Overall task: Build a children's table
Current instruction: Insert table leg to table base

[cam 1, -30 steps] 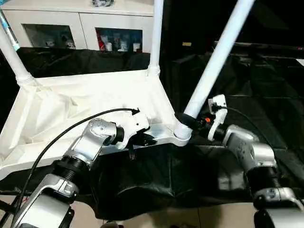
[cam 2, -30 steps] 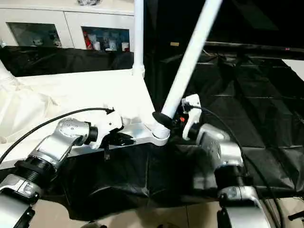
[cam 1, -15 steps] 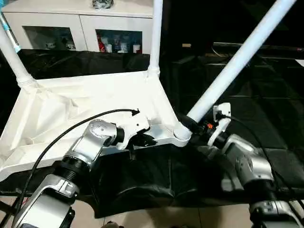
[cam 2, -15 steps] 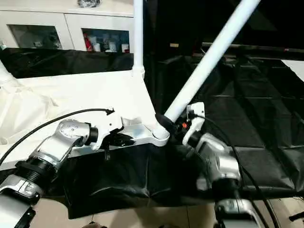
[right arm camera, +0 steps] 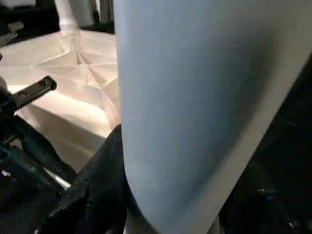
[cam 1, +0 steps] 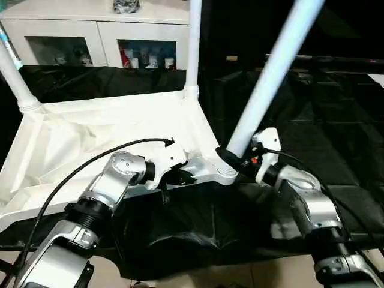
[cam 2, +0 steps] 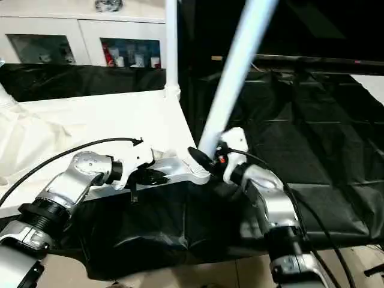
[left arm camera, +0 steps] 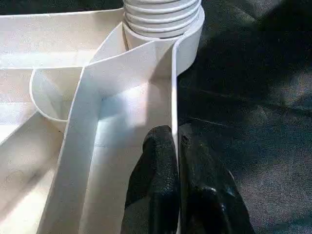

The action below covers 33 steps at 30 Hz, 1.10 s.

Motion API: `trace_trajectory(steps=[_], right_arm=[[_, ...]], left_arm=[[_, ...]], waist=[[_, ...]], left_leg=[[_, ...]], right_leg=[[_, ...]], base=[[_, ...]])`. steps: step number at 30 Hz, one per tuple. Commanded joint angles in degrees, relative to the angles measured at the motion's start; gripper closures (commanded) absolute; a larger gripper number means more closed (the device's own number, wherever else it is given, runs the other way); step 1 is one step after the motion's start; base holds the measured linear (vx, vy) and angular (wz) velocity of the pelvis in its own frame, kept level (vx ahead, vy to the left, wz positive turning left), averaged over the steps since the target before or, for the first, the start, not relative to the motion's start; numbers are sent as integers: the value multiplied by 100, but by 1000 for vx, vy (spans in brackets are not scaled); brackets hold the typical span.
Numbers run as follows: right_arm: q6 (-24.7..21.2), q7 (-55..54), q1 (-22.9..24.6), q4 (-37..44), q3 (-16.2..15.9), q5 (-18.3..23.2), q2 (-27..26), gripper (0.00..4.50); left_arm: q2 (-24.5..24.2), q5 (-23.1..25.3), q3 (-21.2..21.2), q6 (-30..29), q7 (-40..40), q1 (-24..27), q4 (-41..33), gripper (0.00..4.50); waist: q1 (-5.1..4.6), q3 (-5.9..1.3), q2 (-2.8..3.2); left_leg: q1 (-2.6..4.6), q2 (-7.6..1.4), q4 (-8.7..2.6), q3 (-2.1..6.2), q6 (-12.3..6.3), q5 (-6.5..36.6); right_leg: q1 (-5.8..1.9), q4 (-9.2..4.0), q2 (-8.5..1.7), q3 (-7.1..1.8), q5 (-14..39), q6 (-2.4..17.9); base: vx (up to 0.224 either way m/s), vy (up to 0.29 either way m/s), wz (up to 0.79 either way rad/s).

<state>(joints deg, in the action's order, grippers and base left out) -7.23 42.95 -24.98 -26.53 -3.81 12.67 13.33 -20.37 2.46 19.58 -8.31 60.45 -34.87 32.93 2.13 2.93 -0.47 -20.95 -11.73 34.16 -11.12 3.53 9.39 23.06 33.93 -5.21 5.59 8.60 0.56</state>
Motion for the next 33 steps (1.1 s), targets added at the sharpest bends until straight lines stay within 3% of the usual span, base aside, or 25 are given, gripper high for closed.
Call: trace_trajectory(steps=[1,8,14,20,23,28,33], right_arm=[[-353,251,130,-575,-385,-350,79,259],[-232,622,-123,-992,-496,-464,185,259],[-69,1213,-394,-1218,-478,-289,294,259],[79,1782,-403,-1248,-550,-281,418,259],[233,1935,-403,-1316,-567,-315,456,259],[440,1923,-395,-1444,-526,-328,406,259],[635,1336,-467,-1764,-385,-464,204,259]], left_arm=[[-72,75,-71,53,-105,-193,65,450],[-111,97,-40,138,-15,-256,134,450],[-183,43,-4,295,292,-316,42,450],[-387,-213,39,525,1038,-219,-223,450],[-500,-236,25,490,1185,-216,-300,450],[-522,-167,-24,511,1065,-269,-216,450],[-529,-176,-120,446,916,-226,-247,450]], waist=[[-5,-313,14],[-14,-316,24],[-16,-318,7],[10,-349,12],[31,-349,20],[47,-341,24],[36,-330,24]], left_leg=[[121,-129,-447,170,46,2626],[119,-141,-454,176,27,2629],[116,-140,-449,175,2,2660],[85,-183,-481,153,-20,2439],[79,-187,-480,134,-25,2325],[80,-189,-492,134,8,2321],[94,-182,-491,153,56,2471]], right_leg=[[-140,-635,-344,-211,3445,555],[-137,-629,-346,-214,3379,589],[-140,-635,-355,-216,3416,614],[-174,-510,-346,-270,2608,965],[-188,-486,-353,-284,2457,1066],[-194,-482,-350,-282,2452,1096],[-176,-518,-371,-276,2808,980]], base=[[0,0,0],[0,0,0],[0,0,0],[0,0,0],[0,0,0],[0,0,0],[0,0,0]])
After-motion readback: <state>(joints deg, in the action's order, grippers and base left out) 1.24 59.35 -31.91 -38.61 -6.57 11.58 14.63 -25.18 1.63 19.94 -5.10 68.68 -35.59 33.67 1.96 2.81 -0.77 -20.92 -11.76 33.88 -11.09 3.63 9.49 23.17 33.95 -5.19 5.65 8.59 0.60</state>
